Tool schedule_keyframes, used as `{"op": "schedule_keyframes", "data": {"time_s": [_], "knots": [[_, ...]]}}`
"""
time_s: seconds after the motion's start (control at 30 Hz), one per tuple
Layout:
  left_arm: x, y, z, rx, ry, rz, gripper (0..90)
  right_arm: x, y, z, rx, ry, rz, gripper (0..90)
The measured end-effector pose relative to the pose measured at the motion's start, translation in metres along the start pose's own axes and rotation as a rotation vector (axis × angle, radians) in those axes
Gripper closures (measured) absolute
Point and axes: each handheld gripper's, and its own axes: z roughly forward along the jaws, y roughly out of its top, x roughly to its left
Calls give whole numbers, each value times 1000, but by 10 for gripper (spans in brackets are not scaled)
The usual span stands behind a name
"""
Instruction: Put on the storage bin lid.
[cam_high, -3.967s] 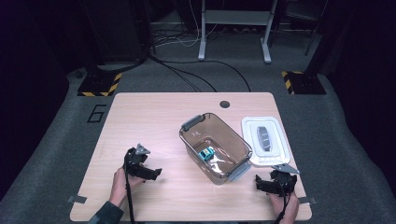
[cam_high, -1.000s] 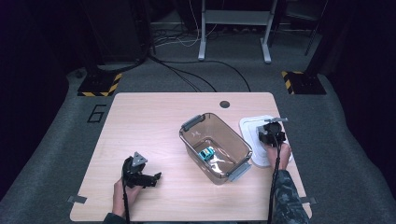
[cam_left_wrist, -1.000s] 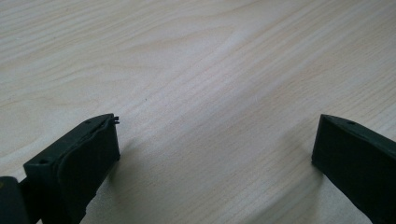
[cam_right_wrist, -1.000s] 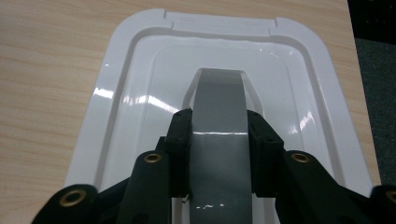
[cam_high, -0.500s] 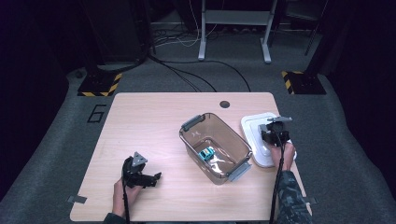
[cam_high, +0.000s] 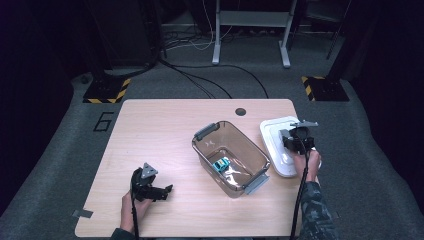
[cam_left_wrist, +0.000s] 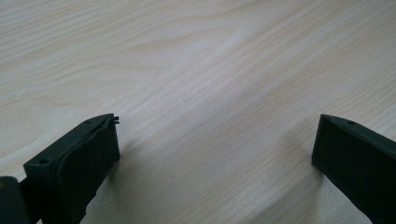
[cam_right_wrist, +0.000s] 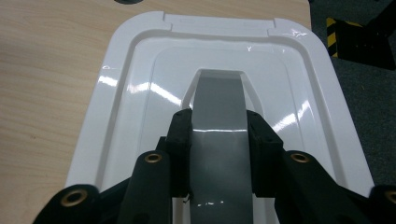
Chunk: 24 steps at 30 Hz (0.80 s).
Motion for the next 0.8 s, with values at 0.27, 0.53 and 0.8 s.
{"op": "schedule_keyframes", "data": {"time_s": [0.27,0.53,0.8], "knots": [[0,0,0,0,0,1,2,-3,6,-8,-11,-2,-4,663],[0,0,0,0,0,1,2,-5,13,-20,-29,-3,-13,663],[0,0,0,0,0,1,2,-7,21,-34,-43,-7,-33,663]]}}
